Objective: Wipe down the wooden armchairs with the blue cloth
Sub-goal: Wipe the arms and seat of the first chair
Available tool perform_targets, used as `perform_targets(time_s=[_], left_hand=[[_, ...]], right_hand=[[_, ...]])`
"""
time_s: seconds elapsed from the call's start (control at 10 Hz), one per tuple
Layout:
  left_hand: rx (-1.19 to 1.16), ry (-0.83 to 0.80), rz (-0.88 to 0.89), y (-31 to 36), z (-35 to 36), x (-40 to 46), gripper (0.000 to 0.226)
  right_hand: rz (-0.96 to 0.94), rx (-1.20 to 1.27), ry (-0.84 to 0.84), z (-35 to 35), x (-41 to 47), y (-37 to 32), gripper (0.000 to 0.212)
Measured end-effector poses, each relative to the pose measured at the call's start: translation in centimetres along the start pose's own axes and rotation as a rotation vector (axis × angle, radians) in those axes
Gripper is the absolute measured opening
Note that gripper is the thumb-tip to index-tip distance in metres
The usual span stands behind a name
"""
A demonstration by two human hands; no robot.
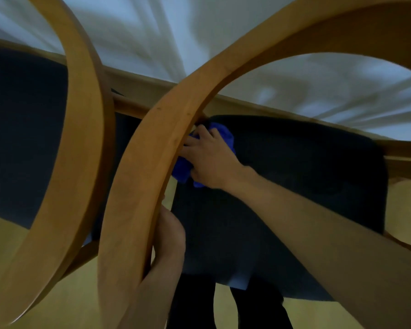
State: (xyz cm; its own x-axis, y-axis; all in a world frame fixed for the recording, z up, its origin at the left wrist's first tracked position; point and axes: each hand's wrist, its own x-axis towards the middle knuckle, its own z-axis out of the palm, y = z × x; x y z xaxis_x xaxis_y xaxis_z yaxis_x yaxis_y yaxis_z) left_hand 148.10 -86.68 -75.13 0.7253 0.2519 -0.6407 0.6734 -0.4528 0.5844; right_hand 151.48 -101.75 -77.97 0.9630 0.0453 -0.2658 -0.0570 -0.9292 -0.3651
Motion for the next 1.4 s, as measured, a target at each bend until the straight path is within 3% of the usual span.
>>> perform_targets(time_s=[0.1,0.3,0.4,0.5,0.6,0.7,0.8,0.9,1.1,1.3,1.4], left_hand=[[-0.005,0.053,-0.027,0.3,-0.3,0.4,0.036],[0.010,-0.022,0.013,-1.1,-0.6,0.7,0.042],[0.027,-0.025,0.008,-1.2,-0.3,0.6,0.043],[0.014,-0.007,-0.004,-0.3,0.3,0.4,0.042],[-0.071,0.069,-0.030,0.2,0.3,0.4,0.039],[0.007,0.022,-0.015,-0.2,0.1,0.1,0.042],[0.110,-0.093,0.008,-0.8,0.0,0.1,0.030],[0.300,-0.194,0.194,-1.2,0.3,-0.1,0.007],[0.785,-0.625,0.793,-0.1,5.2,-2.0,0.034],[1.033,-0.883,1.226,2.6,14.9,-6.6,0.053],[1.061,-0.882,1.305,3.8,18.2,-7.9,0.054]], right_hand=[[0.145,-0.102,-0.029,0.6,1.0,1.6,0.057],[0.465,-0.072,0.074,0.0,-4.6,6.7,0.048],[0.472,-0.054,0.130,-0.5,-4.1,5.3,0.048],[0.216,0.022,0.082,0.0,-1.7,1.8,0.060],[0.114,0.001,-0.084,1.9,0.1,0.1,0.063],[0.164,-0.040,-0.036,2.4,-1.8,2.3,0.063],[0.337,-0.076,0.041,2.4,-7.4,7.1,0.069],[0.600,-0.072,0.091,2.4,-15.4,12.2,0.079],[1.296,0.153,0.139,3.7,-27.5,14.3,0.082],[1.609,0.463,0.269,3.6,-26.0,13.3,0.078],[1.691,0.539,0.488,3.2,-23.8,14.8,0.077]])
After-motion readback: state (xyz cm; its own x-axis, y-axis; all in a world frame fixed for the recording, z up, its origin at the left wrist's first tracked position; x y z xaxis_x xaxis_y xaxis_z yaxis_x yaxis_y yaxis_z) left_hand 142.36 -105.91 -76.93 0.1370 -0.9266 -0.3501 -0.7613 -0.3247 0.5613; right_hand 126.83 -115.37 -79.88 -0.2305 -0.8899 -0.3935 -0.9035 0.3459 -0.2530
